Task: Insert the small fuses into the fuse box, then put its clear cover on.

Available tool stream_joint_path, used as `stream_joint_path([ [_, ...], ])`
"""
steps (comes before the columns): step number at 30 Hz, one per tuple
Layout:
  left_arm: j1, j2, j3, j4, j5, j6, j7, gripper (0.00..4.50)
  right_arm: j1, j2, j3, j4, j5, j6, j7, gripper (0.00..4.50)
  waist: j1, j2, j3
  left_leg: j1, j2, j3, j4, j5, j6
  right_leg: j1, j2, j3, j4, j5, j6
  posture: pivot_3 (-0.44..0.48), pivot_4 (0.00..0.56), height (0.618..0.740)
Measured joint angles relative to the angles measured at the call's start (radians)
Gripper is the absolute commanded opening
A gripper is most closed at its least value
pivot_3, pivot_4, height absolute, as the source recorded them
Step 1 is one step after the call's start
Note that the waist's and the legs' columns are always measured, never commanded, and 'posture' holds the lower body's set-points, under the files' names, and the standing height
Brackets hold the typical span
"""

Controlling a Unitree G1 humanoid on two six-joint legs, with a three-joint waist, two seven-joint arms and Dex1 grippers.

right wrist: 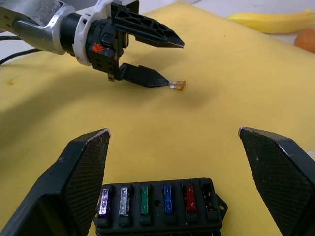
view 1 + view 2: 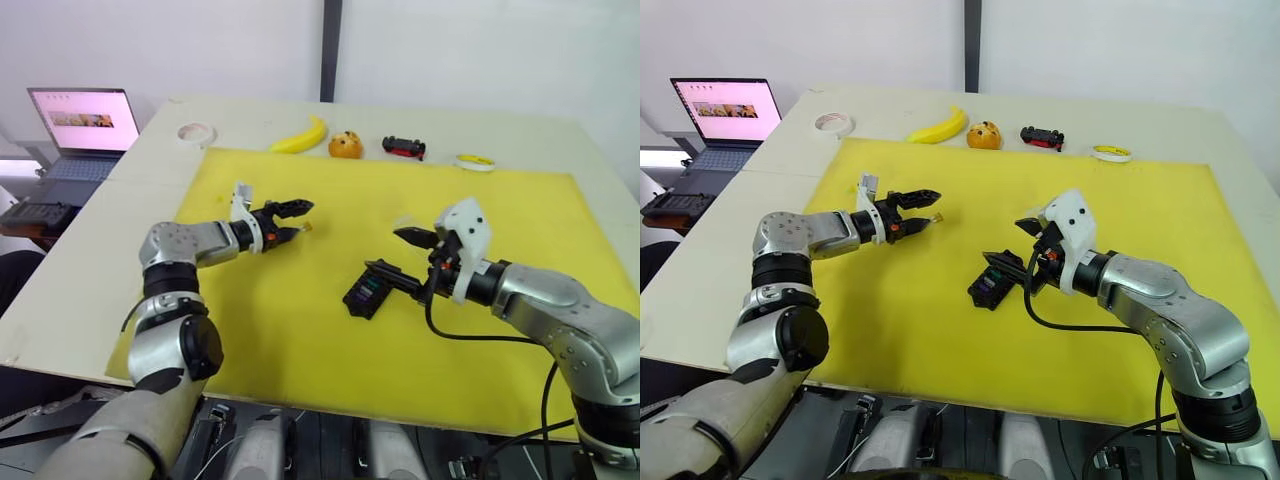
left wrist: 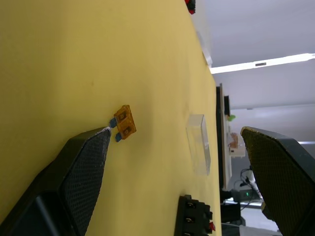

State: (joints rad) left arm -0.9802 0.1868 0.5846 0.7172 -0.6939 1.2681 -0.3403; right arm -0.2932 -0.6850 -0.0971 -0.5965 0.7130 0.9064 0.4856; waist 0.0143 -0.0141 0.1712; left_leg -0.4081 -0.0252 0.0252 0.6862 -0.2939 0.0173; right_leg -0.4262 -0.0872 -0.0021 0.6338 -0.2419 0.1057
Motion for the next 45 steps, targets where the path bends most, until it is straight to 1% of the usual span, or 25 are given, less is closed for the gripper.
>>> stream_joint_path([
  [10,-0.026,0.009,-0.021,0.069,0.009,-0.036,0.015,4.5,0.005,-0.001,0.0,0.0,-0.003,0.0,0.0,4.44,0.0,0.0,-0.001,0.0,0.0,0.0,0.0,0.0,0.0,0.0,0.0,0.0,0.0,0.0,0.0,0.0,0.15,0.74],
  [15,-0.034,0.019,-0.042,0.091,0.018,-0.042,0.003,4.5,0.005,-0.002,0.0,0.0,-0.005,0.0,0.001,4.44,0.0,0.0,-0.001,0.0,0.0,0.0,0.0,0.0,0.0,0.001,0.0,0.0,0.0,0.0,0.0,0.0,0.15,0.74],
  [20,-0.054,0.024,-0.056,0.153,0.029,-0.086,-0.014,4.5,0.007,-0.003,-0.001,0.0,-0.011,0.0,0.002,4.44,0.001,0.0,-0.001,0.001,-0.001,0.0,0.0,-0.001,0.002,0.002,0.0,-0.001,0.0,0.0,0.0,0.0,0.15,0.74],
  [26,-0.081,0.031,-0.062,0.244,0.047,-0.143,-0.057,4.5,0.012,-0.011,-0.001,0.001,-0.026,-0.001,0.01,4.44,0.004,0.0,-0.002,0.002,-0.001,-0.001,0.0,-0.003,0.005,0.004,-0.001,-0.001,0.0,0.0,0.0,0.0,0.15,0.74],
  [34,-0.096,0.043,-0.101,0.286,0.074,-0.148,-0.15,4.5,0.019,-0.011,-0.001,0.0,-0.042,-0.001,0.014,4.44,0.005,0.0,-0.002,0.002,-0.002,-0.001,0.0,-0.003,0.005,0.004,-0.001,-0.001,0.0,0.0,0.0,0.0,0.15,0.74],
  [40,-0.098,0.041,-0.102,0.299,0.083,-0.16,-0.171,4.5,0.023,-0.011,-0.001,0.0,-0.042,-0.001,0.014,4.44,0.01,0.0,-0.002,0.002,-0.002,-0.001,0.0,-0.003,0.005,0.004,-0.001,-0.001,0.0,0.0,0.0,0.0,0.15,0.74],
  [45,-0.112,0.038,-0.102,0.317,0.095,-0.168,-0.179,4.5,0.023,-0.01,0.0,0.0,-0.045,-0.006,0.013,4.44,0.024,0.0,-0.002,0.002,-0.002,-0.001,0.0,-0.003,0.005,0.004,-0.001,-0.001,0.0,0.0,0.0,0.0,0.15,0.74],
])
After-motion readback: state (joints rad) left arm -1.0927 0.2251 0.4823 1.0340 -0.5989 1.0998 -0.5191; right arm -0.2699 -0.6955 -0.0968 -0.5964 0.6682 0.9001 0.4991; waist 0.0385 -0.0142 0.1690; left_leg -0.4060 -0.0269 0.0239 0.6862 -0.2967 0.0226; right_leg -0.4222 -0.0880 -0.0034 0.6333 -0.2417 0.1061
